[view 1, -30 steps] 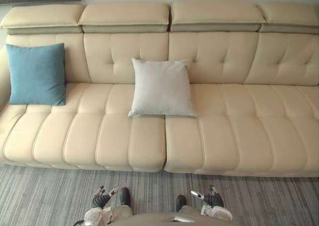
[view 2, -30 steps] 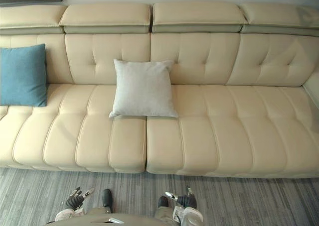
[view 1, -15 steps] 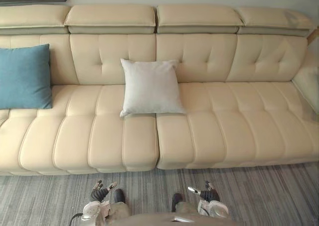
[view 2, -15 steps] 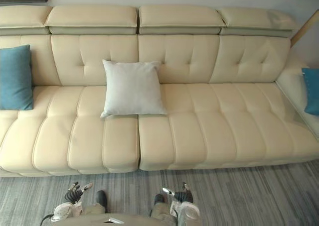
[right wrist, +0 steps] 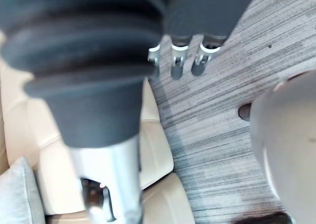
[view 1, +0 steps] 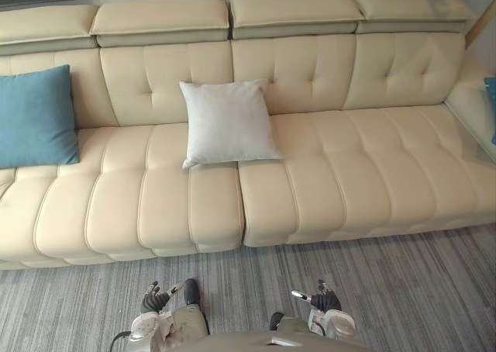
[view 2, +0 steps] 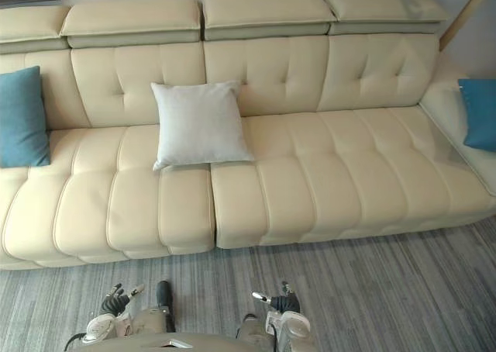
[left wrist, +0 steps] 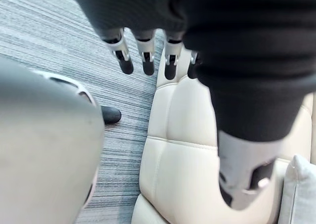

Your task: Pick up cushions and gather them together orderly.

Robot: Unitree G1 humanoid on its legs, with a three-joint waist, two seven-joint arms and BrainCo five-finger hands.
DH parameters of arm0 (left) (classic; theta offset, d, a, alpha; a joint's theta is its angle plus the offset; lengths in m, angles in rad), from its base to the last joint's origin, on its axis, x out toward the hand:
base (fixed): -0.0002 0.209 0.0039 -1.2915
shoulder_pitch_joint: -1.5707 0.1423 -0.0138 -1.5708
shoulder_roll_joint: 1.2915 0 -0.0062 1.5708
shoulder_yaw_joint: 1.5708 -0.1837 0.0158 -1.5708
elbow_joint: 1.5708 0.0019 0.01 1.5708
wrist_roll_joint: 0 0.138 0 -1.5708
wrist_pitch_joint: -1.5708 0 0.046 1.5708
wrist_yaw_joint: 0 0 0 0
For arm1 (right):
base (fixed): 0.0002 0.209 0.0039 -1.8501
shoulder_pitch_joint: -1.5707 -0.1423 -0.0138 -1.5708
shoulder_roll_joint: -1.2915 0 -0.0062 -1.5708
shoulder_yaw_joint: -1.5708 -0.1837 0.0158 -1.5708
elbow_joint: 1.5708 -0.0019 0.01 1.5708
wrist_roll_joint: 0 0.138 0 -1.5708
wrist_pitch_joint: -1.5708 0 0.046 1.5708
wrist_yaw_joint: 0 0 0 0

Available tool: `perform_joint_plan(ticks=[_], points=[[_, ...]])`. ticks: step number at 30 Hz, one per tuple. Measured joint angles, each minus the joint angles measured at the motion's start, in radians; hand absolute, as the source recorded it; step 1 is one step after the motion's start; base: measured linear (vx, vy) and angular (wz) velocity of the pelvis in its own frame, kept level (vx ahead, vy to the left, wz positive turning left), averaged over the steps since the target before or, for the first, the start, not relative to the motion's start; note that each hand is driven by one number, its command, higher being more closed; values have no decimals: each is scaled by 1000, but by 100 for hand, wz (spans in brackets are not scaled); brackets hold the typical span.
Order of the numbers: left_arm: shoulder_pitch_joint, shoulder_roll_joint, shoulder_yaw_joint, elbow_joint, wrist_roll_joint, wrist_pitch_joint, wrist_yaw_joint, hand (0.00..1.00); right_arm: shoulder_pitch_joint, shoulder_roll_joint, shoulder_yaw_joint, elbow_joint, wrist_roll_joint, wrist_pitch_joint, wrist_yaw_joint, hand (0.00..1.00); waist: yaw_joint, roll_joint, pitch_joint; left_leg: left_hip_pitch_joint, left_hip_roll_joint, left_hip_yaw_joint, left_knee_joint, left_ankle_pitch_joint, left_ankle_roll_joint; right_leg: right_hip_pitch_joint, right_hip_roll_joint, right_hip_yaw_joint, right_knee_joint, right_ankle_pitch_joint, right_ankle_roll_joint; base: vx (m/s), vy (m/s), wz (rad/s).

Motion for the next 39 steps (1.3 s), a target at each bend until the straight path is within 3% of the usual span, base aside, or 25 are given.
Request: perform_joint_plan(ticks=[1, 2, 4, 7, 8, 11, 13, 18, 19, 20, 21, 22, 24, 25, 28, 29, 30, 31, 33, 34, 36, 37, 39], points=[[0, -5, 7, 1, 0, 0, 1, 0, -3, -1, -5, 0, 0, 0, 0, 0, 2, 8, -3, -5, -2, -16, 56, -46, 17, -4, 4, 14, 1, 4, 4, -38, 115, -87], [5, -19, 8, 11, 0, 4, 0, 0, -9, -5, -12, -1, 0, 2, 0, 0, -10, 28, -9, -5, 0, -28, 98, -124, -9, -6, 16, 50, 2, 8, 12, -40, 94, -78], [5, -22, 7, 9, 1, 6, -1, 0, -3, 13, -40, 0, 0, 5, 0, 0, -17, 33, -26, -2, -34, -49, 112, -183, -30, -19, 15, 115, -30, 20, 4, -21, 136, -82], [2, -20, 7, 10, 1, 6, -1, 0, -3, 29, -48, 2, 0, 21, 1, 0, -28, 28, -28, 0, -51, -69, 95, -187, -26, -19, 25, 151, -92, 41, -15, 16, 102, -54], [0, -12, 6, 13, 1, 11, -1, 0, -3, 34, -57, 4, 0, 21, 2, 0, -32, 19, -33, 5, -56, -64, 81, -188, -25, -13, 28, 169, -139, 79, -20, 60, 85, -54], [-9, 3, 4, 32, 3, 16, -1, 0, -7, 49, -86, 43, 2, 22, 1, 0, -34, -3, -46, 20, -56, -42, 62, -191, -23, -10, 36, 205, -186, 138, 8, 101, 5, -47], [-10, 2, 3, 33, 5, 16, -2, 0, -6, 49, -95, 44, 4, 23, 1, 0, -34, -5, -47, 40, -51, -37, 63, -192, -25, -5, 50, 229, -204, 162, 12, 165, -33, -59], [-27, -12, 4, 51, 5, 17, -2, 0, -50, 41, -104, 45, 4, 22, 1, 0, -18, 17, -36, 91, -9, 10, 74, -233, 2, -32, 111, 280, -225, 238, -28, 95, -30, -102], [-29, -17, 5, 50, 5, 17, -2, 0, -59, 35, -98, 46, 4, 22, 1, 0, -9, 29, -34, 101, 10, 56, 73, -241, 6, -54, 130, 246, -226, 284, -43, -13, -3, -137], [-31, -28, 5, 49, 4, 17, -2, 0, -72, 28, -78, 44, 3, 22, 1, 0, -5, 50, -27, 106, 40, 106, 69, -242, 10, -75, 140, 131, -232, 310, -93, -16, -23, -141], [-33, -30, 4, 46, 5, 18, -4, 0, -83, 27, -73, 44, 3, 23, 1, 0, -5, 55, -22, 112, 46, 149, 65, -243, 9, -94, 124, -1, -199, 267, -139, -21, -50, -131], [-34, -29, 2, 45, 4, 18, -6, 0, -88, 26, -72, 45, 2, 26, 1, 0, -4, 51, -22, 129, 44, 202, 59, -243, 9, -114, 90, -196, -116, 179, -161, -6, -52, -99], [-27, -29, -15, 45, 4, 23, -8, 0, -78, 15, -75, 44, 1, 26, 0, 0, -6, 58, -19, 180, 43, 269, 49, -249, -2, -92, 36, -401, -62, 123, -163, 7, -32, -110], [-26, -21, -16, 48, 4, 23, -11, 0, -69, 11, -75, 46, 1, 26, 0, 0, -10, 72, -11, 210, 43, 290, 44, -260, -20, -83, 48, -401, -54, 118, -138, 19, -38, -92], [-18, -20, -26, 49, 4, 23, -20, 0, -56, -2, -76, 46, 1, 26, 0, 0, -23, 97, -17, 228, 74, 297, 70, -287, -57, -113, 88, -339, -14, 74, -126, 58, -113, -73], [-17, -15, -25, 48, 5, 24, -21, 0, -57, -2, -75, 48, 1, 26, 0, 0, -18, 93, -14, 216, 97, 279, 149, -292, -53, -119, 91, -314, 20, 52, -131, 123, -149, -77], [-14, -13, -26, 48, 5, 25, -21, 0, -48, 1, -66, 48, 2, 26, -1, 0, -19, 76, -2, 135, 157, 198, 393, -275, -22, -109, 99, -289, 52, 23, -138, 148, -181, -69], [-10, -13, -26, 39, 6, 25, -22, 0, -44, 5, -65, 46, 3, 26, -1, 0, -19, 77, -2, 105, 178, 167, 477, -260, -3, -103, 108, -277, 58, 15, -140, 122, -148, -66], [-4, -11, -25, 32, 5, 26, -22, 0, -38, 0, -66, 38, 5, 26, -4, 0, -11, 74, 10, 28, 209, 85, 677, -270, -2, -77, 130, -235, 75, -10, -156, 130, -43, -63], [-1, -12, -26, 18, 5, 26, -22, 0, -32, -1, -65, 38, 12, 27, -5, 0, -6, 78, 12, -15, 191, 39, 762, -302, -6, -58, 141, -201, 84, -25, -158, 227, -16, -75], [3, -17, -31, -2, 2, 23, -23, 0, -32, 2, -65, 36, 15, 28, -6, 0, 4, 75, 13, -63, 129, -15, 765, -338, -11, -40, 147, -153, 80, -34, -157, 195, 17, -81], [5, -22, -35, -19, 2, 23, -23, 0, -32, 4, -66, 35, 16, 29, -6, 0, 17, 76, 13, -100, 84, -41, 714, -358, -11, -30, 152, -116, 68, -36, -156, 156, 61, -85], [8, -28, -35, -37, 1, 22, -23, 0, -34, 8, -65, 32, 18, 34, -17, 0, 26, 77, 16, -133, 42, -66, 605, -362, -7, -11, 156, -82, 45, -37, -155, 218, 117, -73]])
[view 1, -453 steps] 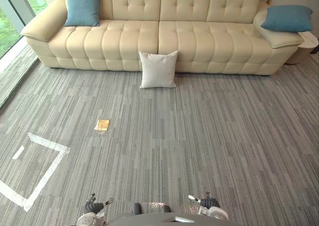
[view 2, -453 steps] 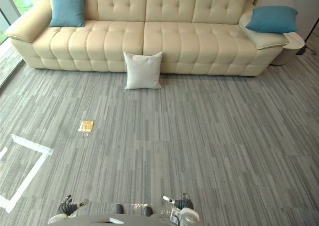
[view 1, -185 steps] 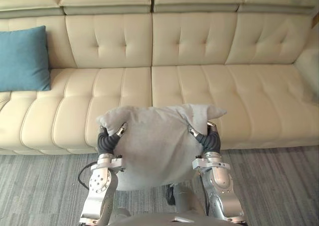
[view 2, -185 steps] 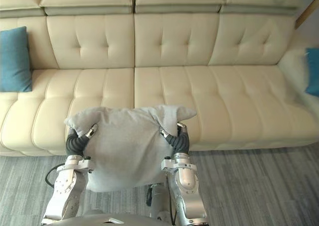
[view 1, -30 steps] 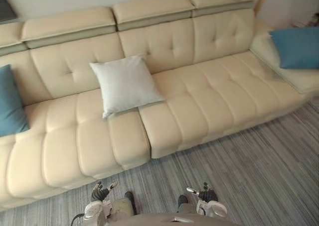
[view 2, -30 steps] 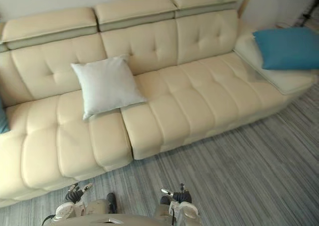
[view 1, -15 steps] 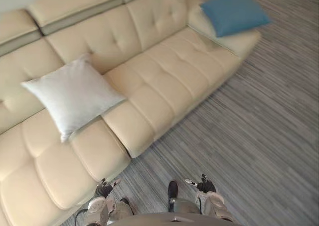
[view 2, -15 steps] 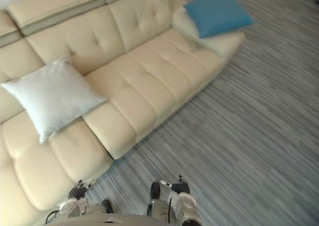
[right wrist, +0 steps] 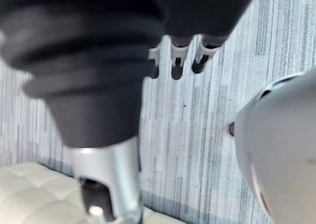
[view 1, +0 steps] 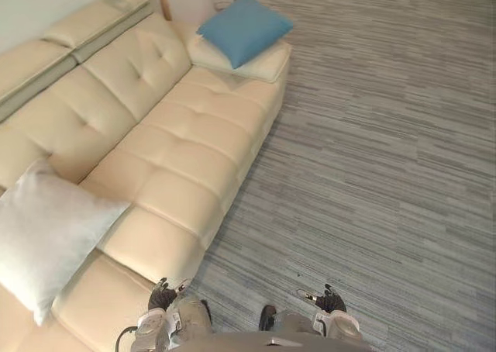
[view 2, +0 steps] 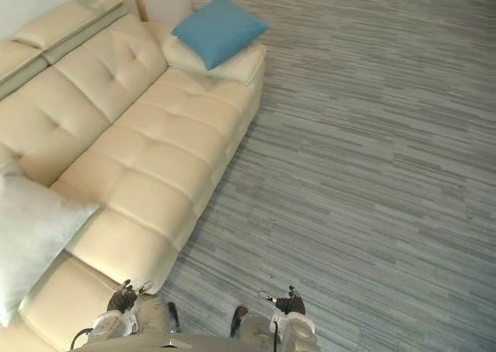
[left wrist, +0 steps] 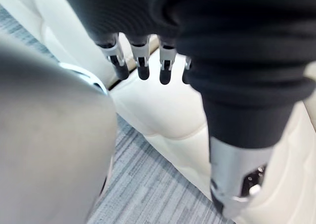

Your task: Pick up cushions and gather them together orderly.

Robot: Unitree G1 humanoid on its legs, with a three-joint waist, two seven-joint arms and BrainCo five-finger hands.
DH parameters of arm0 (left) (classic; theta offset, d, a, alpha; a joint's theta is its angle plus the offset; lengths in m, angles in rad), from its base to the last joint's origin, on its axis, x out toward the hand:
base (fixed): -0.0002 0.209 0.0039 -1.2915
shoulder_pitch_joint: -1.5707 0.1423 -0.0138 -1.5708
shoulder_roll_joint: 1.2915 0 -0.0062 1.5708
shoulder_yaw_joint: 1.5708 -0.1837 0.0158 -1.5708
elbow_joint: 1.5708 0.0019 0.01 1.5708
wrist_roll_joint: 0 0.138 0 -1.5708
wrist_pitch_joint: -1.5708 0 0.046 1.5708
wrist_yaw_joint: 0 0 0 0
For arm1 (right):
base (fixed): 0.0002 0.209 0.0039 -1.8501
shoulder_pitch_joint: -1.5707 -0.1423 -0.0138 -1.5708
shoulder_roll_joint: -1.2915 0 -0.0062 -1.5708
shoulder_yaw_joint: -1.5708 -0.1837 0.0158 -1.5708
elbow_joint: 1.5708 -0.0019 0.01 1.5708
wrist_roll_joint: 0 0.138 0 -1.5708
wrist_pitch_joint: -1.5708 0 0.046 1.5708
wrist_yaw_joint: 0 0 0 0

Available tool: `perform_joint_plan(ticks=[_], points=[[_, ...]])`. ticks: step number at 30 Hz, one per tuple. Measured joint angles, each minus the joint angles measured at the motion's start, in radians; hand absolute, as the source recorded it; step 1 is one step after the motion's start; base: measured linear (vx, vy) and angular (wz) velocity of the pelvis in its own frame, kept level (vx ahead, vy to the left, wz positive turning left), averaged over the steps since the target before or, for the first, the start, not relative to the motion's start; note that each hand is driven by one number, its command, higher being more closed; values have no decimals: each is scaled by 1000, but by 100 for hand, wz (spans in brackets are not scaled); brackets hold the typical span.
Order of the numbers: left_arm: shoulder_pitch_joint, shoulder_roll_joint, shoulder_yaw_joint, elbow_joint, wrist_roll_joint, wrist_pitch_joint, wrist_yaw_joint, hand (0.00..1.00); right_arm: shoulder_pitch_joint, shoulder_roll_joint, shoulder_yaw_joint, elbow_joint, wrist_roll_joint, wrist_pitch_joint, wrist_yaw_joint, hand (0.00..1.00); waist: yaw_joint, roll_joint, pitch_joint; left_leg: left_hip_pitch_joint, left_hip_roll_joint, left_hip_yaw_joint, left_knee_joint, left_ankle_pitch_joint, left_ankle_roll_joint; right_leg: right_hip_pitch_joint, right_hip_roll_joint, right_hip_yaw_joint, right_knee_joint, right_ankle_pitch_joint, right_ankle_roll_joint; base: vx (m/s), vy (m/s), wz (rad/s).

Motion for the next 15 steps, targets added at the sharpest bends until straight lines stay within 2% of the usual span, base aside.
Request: perform_joint_plan(ticks=[1, 3, 4, 5, 6, 7, 8, 9, 10, 12, 14, 15], points=[[3, -5, 0, -12, 0, 0, 1, 0, -6, 5, -1, -1, 4, 2, -10, 0, 6, -1, 1, -22, -38, -29, -137, 6, 0, 13, 0, 38, -13, -2, 4, 248, 166, -74], [7, -9, 0, -18, 0, -3, 2, 0, -14, 7, -1, -2, 4, 2, -19, 0, 15, 1, -1, -26, -67, -77, -302, 41, -9, 14, 1, 78, -18, -13, 23, 288, 240, -87], [7, -13, 1, -14, -4, -4, 1, 0, -16, 7, -2, 2, 4, 2, -21, 0, 25, 7, -7, -13, -74, -107, -381, 117, -5, 16, 10, 122, -18, -28, 49, 381, 338, -107], [10, -14, 2, -11, -6, -4, 1, 0, -17, 12, -2, 1, 6, 2, -21, 0, 28, 4, -23, -4, -93, -109, -372, 139, 24, 24, 7, 167, -30, -36, 70, 370, 313, -104], [12, -11, 2, -12, -7, -4, 1, 0, -15, 17, -1, 1, 9, 2, -20, 0, 27, -3, -27, 0, -102, -106, -365, 126, 42, 32, 1, 177, -35, -38, 81, 440, 326, -79], [13, -2, 2, -12, -8, -3, 1, 0, -3, 32, -4, -3, 22, 2, -21, 0, 24, -26, -36, 16, -116, -73, -355, 92, 65, 31, -23, 195, -5, -48, 106, 463, 284, -66], [13, 9, 1, -9, -9, -3, 2, 0, 14, 48, -4, -4, 23, 2, -20, 0, 27, -53, -41, 62, -139, -26, -358, 60, 79, 9, -62, 202, 97, -74, 152, 454, 255, -62], [13, 11, 0, -3, -9, -3, 2, 0, 17, 52, -4, -4, 23, 2, -19, 0, 27, -54, -41, 81, -147, -17, -359, 52, 89, 2, -73, 198, 143, -81, 167, 432, 206, -49], [13, 15, -2, 8, -9, 1, 2, 0, 14, 53, -4, -15, 24, 2, -19, 0, 16, -54, -41, 121, -153, 6, -357, 35, 110, -18, -90, 190, 242, -80, 213, 331, 141, -23], [14, 15, -18, 11, -8, 8, 2, 0, 21, 55, -2, -35, 24, 0, -18, 0, -2, -45, -39, 190, -154, 17, -360, 1, 131, -86, -124, 157, 451, -30, 277, 410, 109, -25], [12, 17, -37, 22, -7, 13, 2, 0, 7, 54, -4, -35, 23, -1, -17, 0, -5, -36, -32, 273, -149, 28, -396, -23, 125, -146, -170, 49, 604, -53, 227, 409, 47, -24], [3, 18, -41, 25, -7, 17, 2, 0, 2, 53, -4, -36, 23, -1, -17, 0, -10, -29, -28, 321, -143, 29, -429, -24, 125, -169, -194, -24, 621, -79, 182, 421, -22, -18]])
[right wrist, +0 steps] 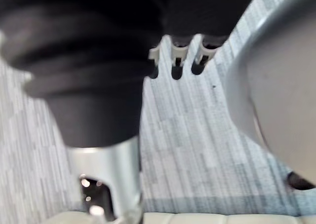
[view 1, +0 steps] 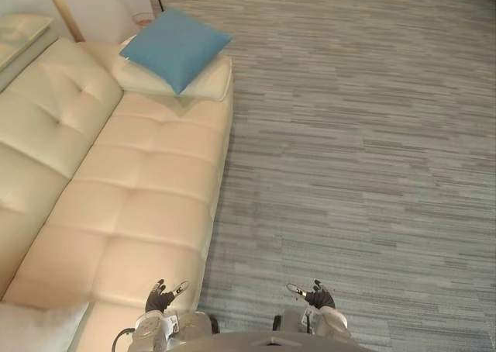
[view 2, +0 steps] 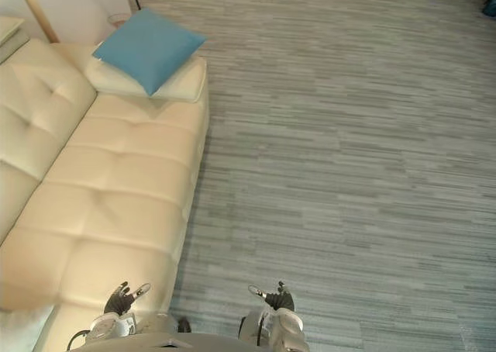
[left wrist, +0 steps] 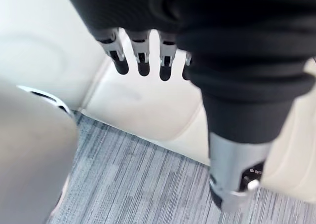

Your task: Pick up cushions and gather them together orderly.

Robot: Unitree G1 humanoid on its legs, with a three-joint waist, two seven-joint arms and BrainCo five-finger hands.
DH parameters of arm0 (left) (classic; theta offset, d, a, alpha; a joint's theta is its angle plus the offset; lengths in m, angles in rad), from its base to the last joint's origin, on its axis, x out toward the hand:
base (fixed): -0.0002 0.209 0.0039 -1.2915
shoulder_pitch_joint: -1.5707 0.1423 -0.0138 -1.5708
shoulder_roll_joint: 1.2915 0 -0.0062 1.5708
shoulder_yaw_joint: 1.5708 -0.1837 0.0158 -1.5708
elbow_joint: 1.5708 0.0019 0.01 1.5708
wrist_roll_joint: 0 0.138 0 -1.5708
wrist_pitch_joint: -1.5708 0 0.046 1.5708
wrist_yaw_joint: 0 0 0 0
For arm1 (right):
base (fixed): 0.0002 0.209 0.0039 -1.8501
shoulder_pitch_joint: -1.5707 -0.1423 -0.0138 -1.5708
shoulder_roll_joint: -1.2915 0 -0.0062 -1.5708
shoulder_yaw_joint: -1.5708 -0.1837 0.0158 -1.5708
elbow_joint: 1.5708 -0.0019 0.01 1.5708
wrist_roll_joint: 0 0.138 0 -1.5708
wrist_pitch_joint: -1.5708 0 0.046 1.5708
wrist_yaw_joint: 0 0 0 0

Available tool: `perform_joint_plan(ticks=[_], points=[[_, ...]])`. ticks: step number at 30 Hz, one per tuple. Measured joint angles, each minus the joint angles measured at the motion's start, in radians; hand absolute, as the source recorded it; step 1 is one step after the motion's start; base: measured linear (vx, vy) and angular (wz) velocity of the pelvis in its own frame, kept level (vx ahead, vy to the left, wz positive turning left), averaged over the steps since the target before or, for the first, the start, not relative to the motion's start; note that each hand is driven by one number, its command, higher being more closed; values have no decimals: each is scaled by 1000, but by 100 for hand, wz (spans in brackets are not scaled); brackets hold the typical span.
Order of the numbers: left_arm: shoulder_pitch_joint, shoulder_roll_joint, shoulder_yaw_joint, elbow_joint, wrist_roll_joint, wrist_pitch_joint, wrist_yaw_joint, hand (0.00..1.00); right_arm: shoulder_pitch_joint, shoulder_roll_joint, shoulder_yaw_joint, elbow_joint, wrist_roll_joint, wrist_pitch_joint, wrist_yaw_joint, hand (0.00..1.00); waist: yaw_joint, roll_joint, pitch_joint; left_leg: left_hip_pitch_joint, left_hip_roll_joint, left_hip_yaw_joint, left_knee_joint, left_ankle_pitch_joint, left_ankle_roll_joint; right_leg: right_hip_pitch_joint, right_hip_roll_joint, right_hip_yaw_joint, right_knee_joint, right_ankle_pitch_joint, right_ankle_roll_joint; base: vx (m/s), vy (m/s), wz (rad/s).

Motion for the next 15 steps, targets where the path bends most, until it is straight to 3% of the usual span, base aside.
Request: perform_joint_plan(ticks=[2, 3, 5, 6, 7, 9, 10, 11, 13, 14, 15], points=[[-2, -1, -7, 2, 0, 1, 1, 0, -15, -5, 0, 2, 0, 0, 0, 0, -11, 10, 7, 90, 32, 4, -63, 2, -3, -36, 0, -124, -85, -39, -68, 501, -101, -15], [-3, 0, -8, 3, 0, 1, 1, 0, -21, -7, 0, 3, 0, 0, 0, 0, -19, 11, 7, 108, 44, 5, -76, 2, -3, -59, 9, -143, -134, -40, -73, 501, -195, -4], [-23, 12, -46, 37, 9, 2, 1, 0, -37, -18, 1, 6, 6, -3, 0, 0, -37, 10, 8, 143, 66, -2, -108, 7, -13, -132, 46, -129, -330, 31, -78, 444, -225, 9], [-25, 30, -68, 49, 11, 3, 1, 0, -34, -24, 1, 13, 8, -5, -1, 0, -48, -3, 9, 167, 56, -12, -127, 15, -42, -132, 63, -115, -485, 141, -82, 494, -268, 36], [-25, 47, -79, 54, 20, 3, 0, 0, -23, -29, 0, 39, 8, -11, -1, 0, -61, -32, 9, 195, 39, -53, -136, 7, -77, -123, 61, -72, -581, 351, -140, 510, -275, 21], [-46, 16, -75, 83, 32, 5, 1, 0, -43, -85, -16, 49, 9, -13, -2, 0, -53, 34, 14, 219, 89, -104, -122, 26, -122, -129, 94, -86, -493, 252, -143, 475, -247, -3], [-51, -4, -59, 79, 37, 3, 2, 0, -40, -100, -36, 44, 9, -13, -3, 0, -56, 55, 20, 191, 107, -125, -43, 58, -144, -119, 101, -95, -466, 203, -153, 531, -292, 13], [-56, -22, -38, 78, 41, 2, 2, 0, -28, -95, -40, 46, 10, -11, -3, 0, -63, 67, 28, 123, 131, -157, 129, 104, -144, -76, 112, -112, -465, 166, -156, 447, -262, 20], [-55, -30, -23, 68, 41, 3, 0, 0, -16, -81, -35, 44, 11, -10, -3, 0, -63, 67, 35, 47, 154, -194, 318, 184, -147, -29, 123, -120, -483, 142, -161, 338, -194, 14], [-53, -31, -16, 47, 41, 0, 1, 0, -3, -78, -34, 42, 19, -11, -3, 0, -50, 61, 43, -66, 186, -215, 588, 164, -155, 50, 148, -124, -507, 113, -173, 360, -158, -15], [-52, -28, -15, 31, 41, -2, 0, 0, -5, -75, -33, 42, 19, -12, -4, 0, -38, 55, 47, -118, 196, -202, 700, 140, -149, 97, 157, -124, -519, 94, -179, 413, -149, -24]])
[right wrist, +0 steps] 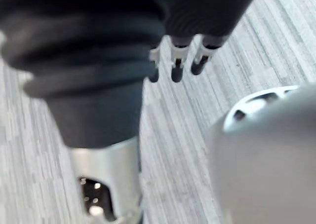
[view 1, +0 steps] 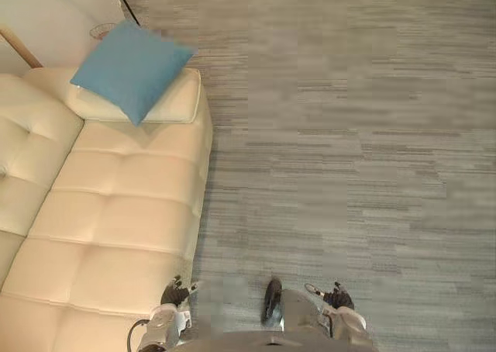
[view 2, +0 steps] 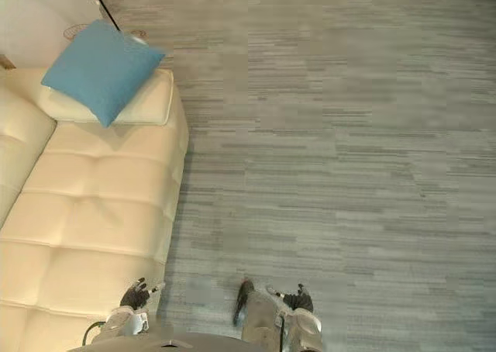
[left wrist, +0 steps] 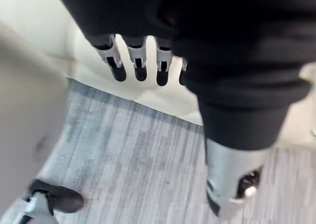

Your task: Pick up cushions and gather them together orderly.

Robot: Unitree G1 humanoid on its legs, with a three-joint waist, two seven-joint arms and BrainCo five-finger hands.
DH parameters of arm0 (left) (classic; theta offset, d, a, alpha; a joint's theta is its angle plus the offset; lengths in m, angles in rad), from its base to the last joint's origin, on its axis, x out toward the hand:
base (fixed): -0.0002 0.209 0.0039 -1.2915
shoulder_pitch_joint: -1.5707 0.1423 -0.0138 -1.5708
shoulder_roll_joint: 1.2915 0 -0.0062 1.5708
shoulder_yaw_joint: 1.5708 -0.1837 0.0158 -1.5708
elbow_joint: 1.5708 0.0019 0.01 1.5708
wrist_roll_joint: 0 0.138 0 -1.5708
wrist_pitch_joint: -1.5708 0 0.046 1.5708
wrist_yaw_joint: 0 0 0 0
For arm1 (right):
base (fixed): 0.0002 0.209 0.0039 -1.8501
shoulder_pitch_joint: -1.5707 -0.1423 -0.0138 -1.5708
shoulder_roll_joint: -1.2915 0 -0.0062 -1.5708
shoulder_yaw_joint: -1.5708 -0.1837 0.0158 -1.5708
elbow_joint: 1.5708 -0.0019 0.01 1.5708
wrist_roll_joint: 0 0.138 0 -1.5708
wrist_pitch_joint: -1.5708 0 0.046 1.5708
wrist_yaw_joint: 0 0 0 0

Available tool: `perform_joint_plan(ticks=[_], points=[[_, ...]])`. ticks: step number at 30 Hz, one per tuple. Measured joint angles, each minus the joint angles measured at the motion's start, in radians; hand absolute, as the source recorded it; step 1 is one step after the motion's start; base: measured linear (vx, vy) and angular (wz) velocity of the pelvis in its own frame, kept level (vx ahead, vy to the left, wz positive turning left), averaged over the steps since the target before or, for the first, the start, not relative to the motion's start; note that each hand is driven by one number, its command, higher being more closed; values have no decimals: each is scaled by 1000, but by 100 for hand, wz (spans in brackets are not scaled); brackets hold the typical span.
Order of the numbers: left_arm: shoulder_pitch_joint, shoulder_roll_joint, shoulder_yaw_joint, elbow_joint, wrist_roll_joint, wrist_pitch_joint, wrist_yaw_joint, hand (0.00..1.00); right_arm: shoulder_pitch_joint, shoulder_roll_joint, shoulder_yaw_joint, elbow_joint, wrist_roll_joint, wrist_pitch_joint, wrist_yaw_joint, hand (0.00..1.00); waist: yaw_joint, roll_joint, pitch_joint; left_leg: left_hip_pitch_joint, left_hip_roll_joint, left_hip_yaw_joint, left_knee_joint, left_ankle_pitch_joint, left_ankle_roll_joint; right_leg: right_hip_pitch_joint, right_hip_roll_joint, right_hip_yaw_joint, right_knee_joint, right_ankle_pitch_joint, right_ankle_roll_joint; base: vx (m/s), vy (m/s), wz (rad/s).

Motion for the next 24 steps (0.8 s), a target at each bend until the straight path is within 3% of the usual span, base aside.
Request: perform_joint_plan(ticks=[1, 3, 5, 6, 7, 8, 9, 11, 12, 14, 15, 16, 18, 19, 20, 22, 24], points=[[1, 1, -1, -15, 0, -2, 0, 0, -1, 2, 5, -1, 1, 0, 0, 0, 4, -3, 3, -64, 6, 29, 46, -16, 20, 55, 8, 7, -22, -24, -6, 443, -88, -25], [6, 1, 0, -40, 0, -6, -1, 0, -3, 11, 12, -2, 21, 0, -1, 0, 11, -5, 3, -141, 3, 90, -10, -55, 48, 126, 13, 14, -73, -37, 6, 369, -13, -8], [13, -2, 2, -54, 1, -13, 0, 0, 0, 24, 12, -4, 30, 2, -1, 0, 21, -6, 2, -203, -38, 151, -249, -79, 62, 196, 9, 16, -144, -38, 23, 344, 73, -1], [13, -4, 13, -56, 3, -14, 1, 0, -4, 30, -4, -4, 30, 2, -1, 0, 25, -7, 2, -204, -72, 168, -443, -69, 58, 220, 3, 19, -166, -44, 39, 307, 95, -6], [13, -4, 17, -53, 5, -14, 1, 0, -5, 33, -9, -4, 30, 1, -1, 0, 26, -8, 2, -201, -88, 170, -532, -51, 55, 228, 0, 22, -171, -50, 49, 402, 171, -24], [16, -1, 18, -45, 6, -14, 1, 0, -8, 34, -11, 4, 29, 2, -3, 0, 39, -15, -1, -175, -126, 157, -712, 84, 68, 242, -10, 49, -172, -75, 81, 417, 190, -38], [20, 2, 19, -38, 6, -14, 1, 0, -7, 34, -11, 5, 29, 4, -3, 0, 50, -24, -6, -157, -138, 159, -729, 117, 85, 247, -14, 72, -177, -81, 90, 529, 212, -49], [28, 30, 38, -26, 4, -12, 1, 0, -1, 67, -12, 4, 27, 5, -1, 0, 50, -72, -35, -158, -171, 189, -669, 30, 135, 273, -52, 116, -197, -77, 122, 509, 151, -34], [28, 30, 41, -26, 4, -13, 1, 0, -1, 70, -12, 4, 27, 5, -1, 0, 54, -76, -36, -154, -169, 200, -649, 10, 141, 271, -58, 128, -176, -78, 125, 525, 183, -24], [27, 33, 33, -21, 5, -12, 1, 0, 1, 74, -12, 4, 24, 5, 0, 0, 60, -79, -36, -111, -179, 207, -627, -51, 147, 239, -82, 158, -21, -83, 137, 442, 183, -9], [25, 44, 15, -9, 4, -11, 1, 0, 2, 75, -7, 1, 18, 5, 1, 0, 47, -84, -36, -55, -197, 208, -628, -89, 158, 138, -128, 176, 274, -46, 204, 459, 142, 21], [26, 48, 10, -4, 4, -2, 1, 0, 7, 77, -4, -4, 19, 6, 3, 0, 36, -86, -35, -16, -206, 201, -621, -116, 167, 71, -151, 199, 468, -6, 241, 469, 107, 27], [31, 48, 9, -3, 4, 6, 1, 0, 6, 71, -3, -9, 17, 5, 3, 0, 37, -77, -28, 71, -208, 193, -625, -147, 178, -17, -173, 197, 677, -13, 221, 504, 16, 28], [32, 46, 9, -4, 4, 11, 1, 0, 5, 71, -4, -18, 17, 5, 3, 0, 35, -77, -28, 140, -206, 169, -664, -151, 177, -64, -181, 150, 707, -31, 191, 520, -45, 29], [32, 45, 9, -5, 4, 12, 1, 0, 5, 71, -3, -23, 17, 5, 3, 0, 35, -78, -28, 159, -203, 163, -680, -152, 175, -82, -182, 134, 699, -37, 183, 422, -70, 33], [22, 40, 9, -8, -3, 12, 1, 0, -3, 69, -4, -46, 17, 4, 3, 0, 21, -76, -26, 225, -179, 111, -740, -183, 133, -186, -178, 81, 550, -66, 166, 419, -159, 45], [26, 39, 17, -5, -4, 13, 3, 0, -9, 65, -4, -43, 17, 4, 3, 0, 17, -77, -23, 264, -164, 96, -775, -185, 129, -212, -155, 92, 340, -59, 148, 422, -236, 41]])
